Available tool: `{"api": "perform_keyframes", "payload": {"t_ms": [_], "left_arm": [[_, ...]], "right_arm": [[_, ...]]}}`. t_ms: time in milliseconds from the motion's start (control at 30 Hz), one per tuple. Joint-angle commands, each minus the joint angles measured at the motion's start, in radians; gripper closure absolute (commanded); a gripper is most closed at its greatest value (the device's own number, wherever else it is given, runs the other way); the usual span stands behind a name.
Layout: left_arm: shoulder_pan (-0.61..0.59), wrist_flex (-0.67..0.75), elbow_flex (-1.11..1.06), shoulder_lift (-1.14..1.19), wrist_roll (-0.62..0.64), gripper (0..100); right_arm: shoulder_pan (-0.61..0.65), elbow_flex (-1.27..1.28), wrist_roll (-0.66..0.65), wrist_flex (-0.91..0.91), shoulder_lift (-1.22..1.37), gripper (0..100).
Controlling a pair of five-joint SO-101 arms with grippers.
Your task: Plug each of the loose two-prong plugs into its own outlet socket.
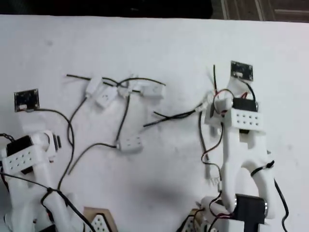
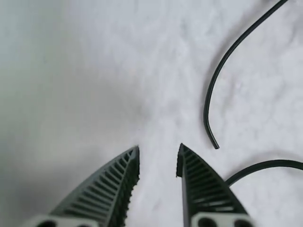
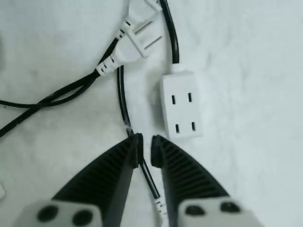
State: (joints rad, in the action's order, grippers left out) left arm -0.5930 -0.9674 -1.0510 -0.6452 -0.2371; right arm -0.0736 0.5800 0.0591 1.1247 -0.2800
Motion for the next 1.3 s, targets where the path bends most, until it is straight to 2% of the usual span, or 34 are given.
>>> {"api": "perform_keyframes", "payload": {"t_ms": [0,167,333,567,767,1000,1267], "left_arm": [[0.010,0.026,0.003,-0.031,0.009,86],[0.012,0.026,0.003,-0.031,0.009,86],[0.012,0.041,0.002,-0.024,0.009,86],[0.012,0.046,0.000,-0.024,0.009,86],[0.013,0.046,0.000,-0.024,0.009,86],[0.028,0.046,-0.003,-0.024,0.009,86],[0.038,0.048,-0.015,-0.030,0.008,86]], "right_arm": [[-0.012,0.015,-0.023,-0.028,-0.038,87.4],[0.015,0.011,-0.055,-0.105,-0.038,88.3],[0.065,0.012,-0.015,-0.196,-0.036,88.2],[0.079,0.009,-0.021,-0.090,-0.039,88.1],[0.111,-0.003,-0.029,-0.117,-0.005,88.2],[0.087,-0.048,-0.167,0.139,0.140,88.2],[0.027,-0.043,-0.396,0.237,0.179,88.2]]}}
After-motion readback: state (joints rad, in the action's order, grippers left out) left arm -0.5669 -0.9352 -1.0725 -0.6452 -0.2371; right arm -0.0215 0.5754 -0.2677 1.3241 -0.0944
